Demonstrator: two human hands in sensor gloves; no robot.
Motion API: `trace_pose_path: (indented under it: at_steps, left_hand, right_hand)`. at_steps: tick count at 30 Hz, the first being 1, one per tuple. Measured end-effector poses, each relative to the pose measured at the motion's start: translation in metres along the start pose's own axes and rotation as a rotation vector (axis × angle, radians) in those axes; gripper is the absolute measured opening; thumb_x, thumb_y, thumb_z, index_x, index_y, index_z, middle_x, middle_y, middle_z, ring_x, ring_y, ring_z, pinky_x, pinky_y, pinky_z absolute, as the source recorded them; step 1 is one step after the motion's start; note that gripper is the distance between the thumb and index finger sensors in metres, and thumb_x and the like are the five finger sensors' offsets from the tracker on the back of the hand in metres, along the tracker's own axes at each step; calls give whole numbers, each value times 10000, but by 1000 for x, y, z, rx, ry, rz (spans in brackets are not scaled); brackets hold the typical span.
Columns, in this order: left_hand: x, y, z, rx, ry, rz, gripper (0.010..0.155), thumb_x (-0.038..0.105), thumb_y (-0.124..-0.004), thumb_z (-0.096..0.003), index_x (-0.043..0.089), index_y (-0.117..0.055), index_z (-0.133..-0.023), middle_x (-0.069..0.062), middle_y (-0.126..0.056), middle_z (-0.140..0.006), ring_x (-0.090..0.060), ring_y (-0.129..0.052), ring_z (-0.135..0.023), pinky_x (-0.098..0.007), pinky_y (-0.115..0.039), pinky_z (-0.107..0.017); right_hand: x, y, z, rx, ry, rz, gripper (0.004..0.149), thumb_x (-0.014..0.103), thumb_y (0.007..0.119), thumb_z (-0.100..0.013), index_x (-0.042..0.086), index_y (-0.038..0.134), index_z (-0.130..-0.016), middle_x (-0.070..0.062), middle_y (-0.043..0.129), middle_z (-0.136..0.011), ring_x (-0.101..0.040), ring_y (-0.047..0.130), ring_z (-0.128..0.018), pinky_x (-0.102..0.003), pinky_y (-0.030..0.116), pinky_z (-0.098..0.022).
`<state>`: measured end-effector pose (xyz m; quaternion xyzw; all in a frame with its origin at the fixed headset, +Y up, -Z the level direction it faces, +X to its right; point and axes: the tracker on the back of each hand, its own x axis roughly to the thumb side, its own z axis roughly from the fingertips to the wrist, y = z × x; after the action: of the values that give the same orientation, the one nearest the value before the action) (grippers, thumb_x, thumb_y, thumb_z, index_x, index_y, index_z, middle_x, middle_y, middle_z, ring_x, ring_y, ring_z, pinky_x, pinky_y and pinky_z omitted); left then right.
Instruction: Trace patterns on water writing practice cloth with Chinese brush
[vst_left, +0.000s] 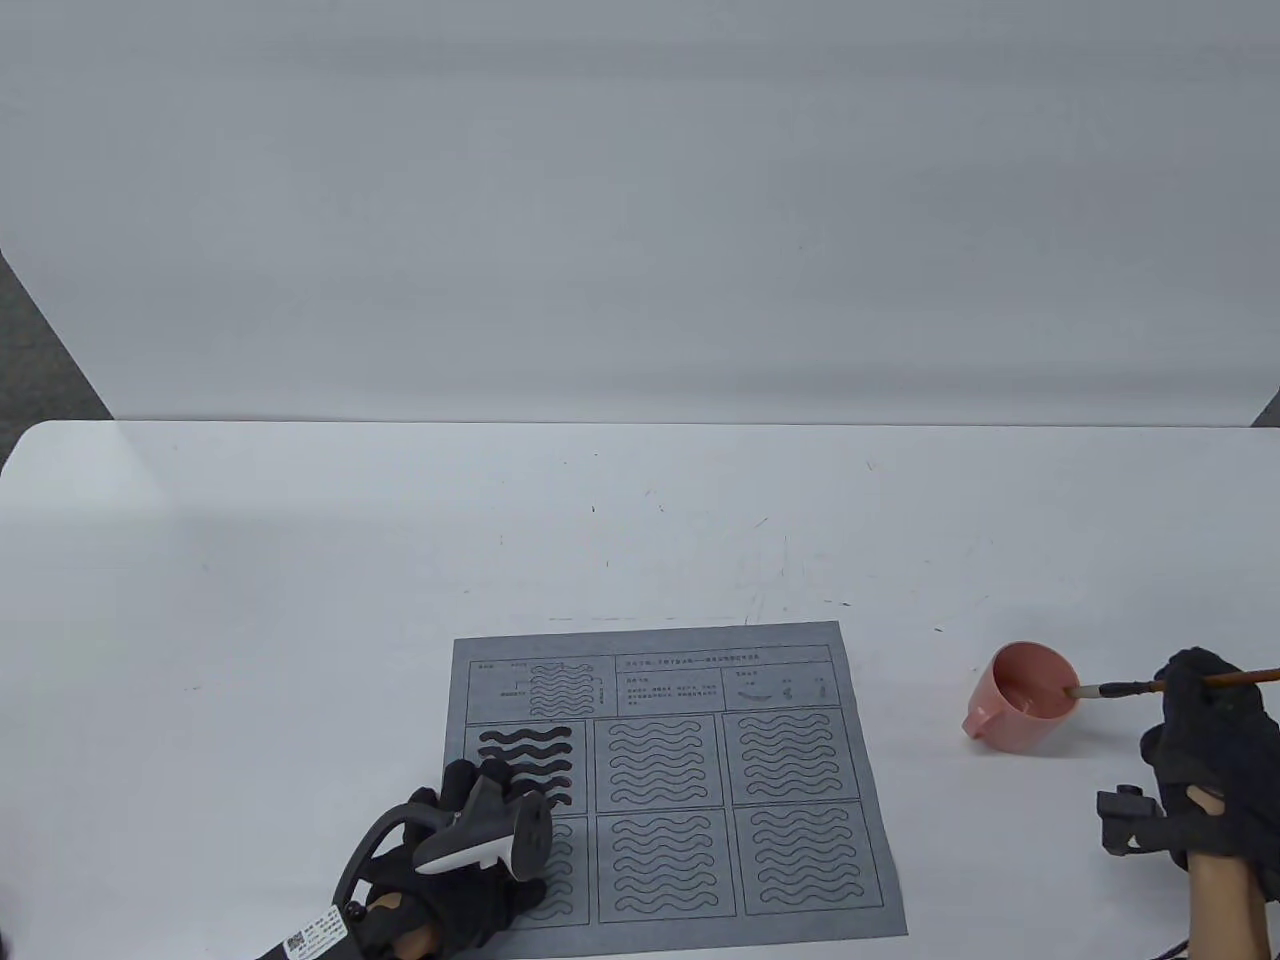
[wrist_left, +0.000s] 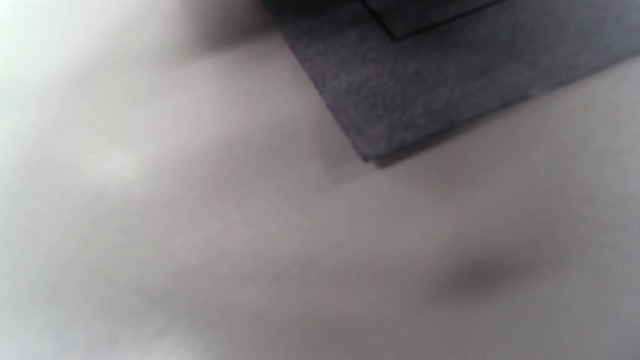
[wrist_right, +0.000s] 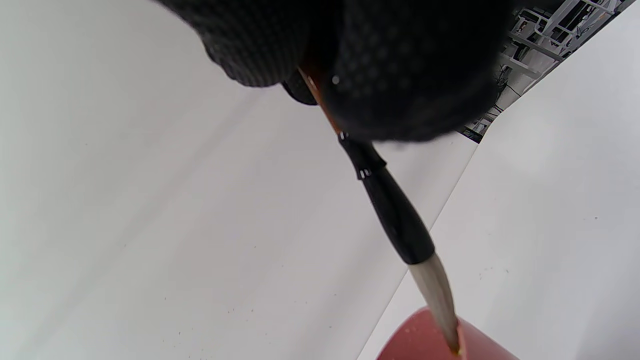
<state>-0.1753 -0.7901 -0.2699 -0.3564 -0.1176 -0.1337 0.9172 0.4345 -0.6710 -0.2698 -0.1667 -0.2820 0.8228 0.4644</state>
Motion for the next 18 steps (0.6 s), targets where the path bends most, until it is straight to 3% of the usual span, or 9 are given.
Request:
trace_pose_path:
  at_steps: [6, 13, 18]
  left_hand:
    - [0, 0, 0, 0, 0, 0, 899, 632, -364, -356, 335, 276, -914, -112, 303, -1017, -478, 179, -1020, -709, -117, -767]
    - [0, 0, 0, -2, 0, -1, 899, 632, -362, -355, 336, 279, -911, -110, 306, -1016, -478, 182, -1018, -708, -116, -767]
    - [0, 0, 0, -2, 0, 0, 900, 632, -360, -356, 332, 281, -911, -113, 309, -1014, -480, 185, -1016, -710, -112, -766]
  right_hand:
    - [-6, -8, -2, -44, 31, -16, 379, 260, 759, -497, 54, 760, -816, -221, 897, -766, -146, 970, -125, -325, 782, 10]
    - [1, -8, 0, -54, -44, -158, 371, 233, 817, -477, 47, 777, -795, -221, 918, -738, -83, 946, -36, -284, 775, 81]
    - [6, 4, 2, 20, -83, -87, 357, 192, 833, -461, 62, 758, -785, -214, 896, -749, -67, 947, -39, -270, 783, 82]
